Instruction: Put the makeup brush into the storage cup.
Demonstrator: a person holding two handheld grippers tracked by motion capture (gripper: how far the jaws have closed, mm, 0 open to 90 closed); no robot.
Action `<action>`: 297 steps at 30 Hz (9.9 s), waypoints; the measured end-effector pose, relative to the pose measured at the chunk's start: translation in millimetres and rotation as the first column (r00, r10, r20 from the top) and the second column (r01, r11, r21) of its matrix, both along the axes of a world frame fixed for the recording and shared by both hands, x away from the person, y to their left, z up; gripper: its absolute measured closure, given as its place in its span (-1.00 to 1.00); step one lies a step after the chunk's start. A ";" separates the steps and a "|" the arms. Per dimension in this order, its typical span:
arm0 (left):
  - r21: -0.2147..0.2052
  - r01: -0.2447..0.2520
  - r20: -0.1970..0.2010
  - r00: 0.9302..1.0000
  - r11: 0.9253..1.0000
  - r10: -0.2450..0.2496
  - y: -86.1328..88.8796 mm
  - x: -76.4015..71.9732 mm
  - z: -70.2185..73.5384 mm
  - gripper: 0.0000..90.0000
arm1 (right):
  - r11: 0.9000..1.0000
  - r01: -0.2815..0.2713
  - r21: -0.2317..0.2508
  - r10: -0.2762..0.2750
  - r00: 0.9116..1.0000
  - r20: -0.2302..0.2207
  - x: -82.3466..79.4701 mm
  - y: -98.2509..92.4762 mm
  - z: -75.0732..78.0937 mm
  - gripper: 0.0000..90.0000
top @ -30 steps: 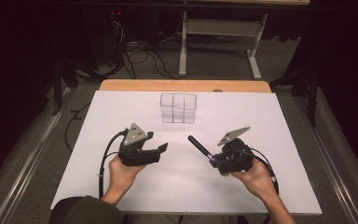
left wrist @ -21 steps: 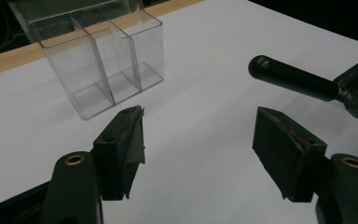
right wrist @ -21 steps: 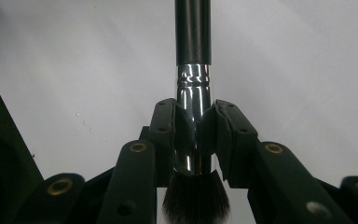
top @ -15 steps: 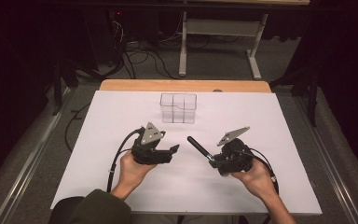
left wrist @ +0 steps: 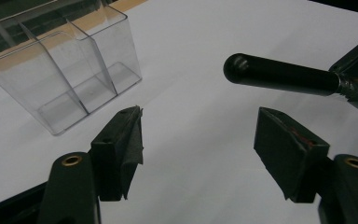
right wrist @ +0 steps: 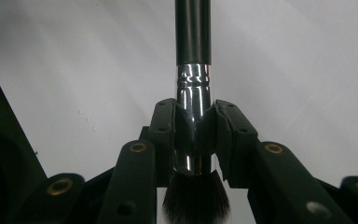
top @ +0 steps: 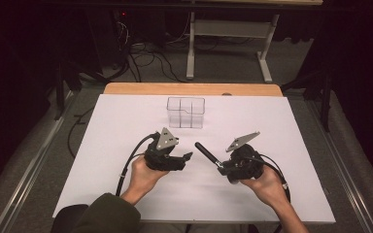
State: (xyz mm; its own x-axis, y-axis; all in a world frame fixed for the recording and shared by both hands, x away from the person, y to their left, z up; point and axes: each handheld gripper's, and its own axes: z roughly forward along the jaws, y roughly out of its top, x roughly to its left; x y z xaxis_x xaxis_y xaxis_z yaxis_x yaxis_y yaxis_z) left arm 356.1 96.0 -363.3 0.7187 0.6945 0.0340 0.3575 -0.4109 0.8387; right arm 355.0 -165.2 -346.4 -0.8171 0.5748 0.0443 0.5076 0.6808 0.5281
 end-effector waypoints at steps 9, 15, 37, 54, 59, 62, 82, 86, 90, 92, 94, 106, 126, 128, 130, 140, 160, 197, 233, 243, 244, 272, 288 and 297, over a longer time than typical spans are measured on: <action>0.018 0.049 -0.016 0.999 0.999 -0.048 -12.8 2.6 -2.0 -0.32 | 1.000 -0.012 -0.012 0.012 1.000 -0.008 -0.9 3.8 -0.4 0.60; 0.061 0.078 -0.011 0.997 0.995 -0.077 -22.8 3.3 -2.5 -0.34 | 1.000 -0.008 -0.009 0.008 1.000 -0.013 -1.3 3.1 1.2 0.60; 0.125 0.128 0.009 0.991 0.984 -0.130 -24.0 2.5 2.2 -0.44 | 0.998 -0.058 -0.026 0.055 0.993 -0.105 8.4 20.6 2.7 0.61; 0.151 0.162 0.041 0.985 0.975 -0.170 -22.3 -6.7 9.0 -0.45 | 0.989 -0.136 -0.064 0.123 0.977 -0.172 20.7 36.6 19.4 0.61; 0.153 0.169 0.042 0.983 0.974 -0.177 -21.6 -6.9 9.2 -0.45 | 0.988 -0.142 -0.061 0.127 0.972 -0.197 22.3 37.5 19.3 0.61; 0.152 0.173 0.047 0.982 0.973 -0.182 -21.7 -7.6 9.5 -0.45 | 0.986 -0.155 -0.064 0.139 0.970 -0.200 23.2 37.6 19.2 0.61; 0.172 0.186 0.033 0.980 0.967 -0.194 -21.3 -7.7 7.0 -0.50 | 0.990 -0.134 -0.031 0.125 0.968 -0.218 26.0 35.5 25.5 0.61; 0.180 0.183 0.032 0.981 0.966 -0.192 -21.2 -8.6 4.0 -0.48 | 0.992 -0.128 -0.010 0.123 0.969 -0.214 24.4 33.5 28.4 0.61; 0.185 0.184 0.034 0.981 0.966 -0.193 -21.5 -9.4 2.8 -0.47 | 0.991 -0.133 -0.007 0.128 0.969 -0.213 23.5 33.5 28.5 0.61; 0.187 0.184 0.037 0.980 0.965 -0.194 -22.1 -10.1 2.8 -0.47 | 0.991 -0.134 -0.009 0.129 0.968 -0.216 23.4 33.7 28.1 0.61; 0.187 0.185 0.037 0.980 0.965 -0.195 -22.3 -10.3 2.6 -0.47 | 0.990 -0.143 -0.015 0.136 0.967 -0.217 24.0 33.4 27.3 0.61; 0.215 0.176 0.046 0.981 0.961 -0.190 -23.1 -11.5 1.3 -0.46 | 0.990 -0.141 -0.008 0.135 0.962 -0.238 26.3 34.6 26.7 0.61; 0.234 0.203 0.050 0.974 0.951 -0.221 -24.7 -15.4 0.5 -0.40 | 0.988 -0.151 -0.008 0.144 0.954 -0.261 26.9 37.2 24.8 0.61; 0.242 0.203 0.053 0.974 0.949 -0.221 -25.4 -16.5 0.9 -0.37 | 0.988 -0.154 0.006 0.151 0.954 -0.258 27.4 37.9 25.1 0.61; 0.242 0.204 0.053 0.973 0.949 -0.223 -25.7 -17.2 0.8 -0.34 | 0.987 -0.160 0.021 0.160 0.954 -0.254 28.1 38.1 25.3 0.61; 0.244 0.198 0.064 0.974 0.949 -0.220 -24.8 -18.9 1.9 -0.21 | 0.987 -0.149 0.060 0.159 0.960 -0.232 27.0 39.4 27.3 0.61; 0.248 0.222 0.066 0.967 0.943 -0.245 -25.3 -21.7 2.4 0.06 | 0.984 -0.145 0.106 0.166 0.962 -0.217 28.1 40.0 30.8 0.61; 0.277 0.267 0.015 0.959 0.923 -0.282 -24.5 -23.9 1.7 0.33 | 0.974 -0.165 0.155 0.198 0.953 -0.231 30.8 39.9 30.1 0.56; 0.201 0.273 -0.110 0.960 0.941 -0.256 -3.8 -23.8 -1.9 0.64 | 0.961 -0.030 0.277 -0.003 0.993 0.119 12.0 0.4 59.2 -0.06; 0.101 0.207 -0.106 0.975 0.973 -0.197 8.5 -21.4 0.7 0.64 | 0.951 0.041 0.305 -0.096 0.982 0.165 -3.2 -23.1 44.0 -0.10; 0.095 0.204 -0.104 0.975 0.974 -0.194 9.1 -21.2 1.1 0.64 | 0.949 0.045 0.311 -0.102 0.980 0.168 -4.3 -24.4 39.3 -0.09; -0.009 0.195 -0.055 0.979 0.981 -0.195 -1.4 -24.5 5.8 0.64 | 0.919 0.012 0.393 -0.044 0.996 0.073 -9.8 8.3 0.6 0.27; -0.006 0.232 -0.067 0.970 0.973 -0.232 -21.3 -23.6 0.0 0.63 | 0.896 0.001 0.444 -0.033 0.997 0.065 -10.3 8.5 2.4 0.41; 0.005 0.238 -0.071 0.969 0.971 -0.237 -24.2 -24.2 -1.6 0.63 | 0.887 0.005 0.462 -0.042 0.997 0.072 -11.8 10.3 3.4 0.41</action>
State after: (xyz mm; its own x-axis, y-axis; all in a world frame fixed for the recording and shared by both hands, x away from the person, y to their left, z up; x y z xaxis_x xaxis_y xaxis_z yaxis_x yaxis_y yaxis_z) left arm 331.8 71.7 -364.9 0.8637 0.5039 -0.0131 0.3052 -0.5021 0.8092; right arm 343.2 -154.8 -343.0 -0.8153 0.5242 0.2460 0.4650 0.3396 0.8176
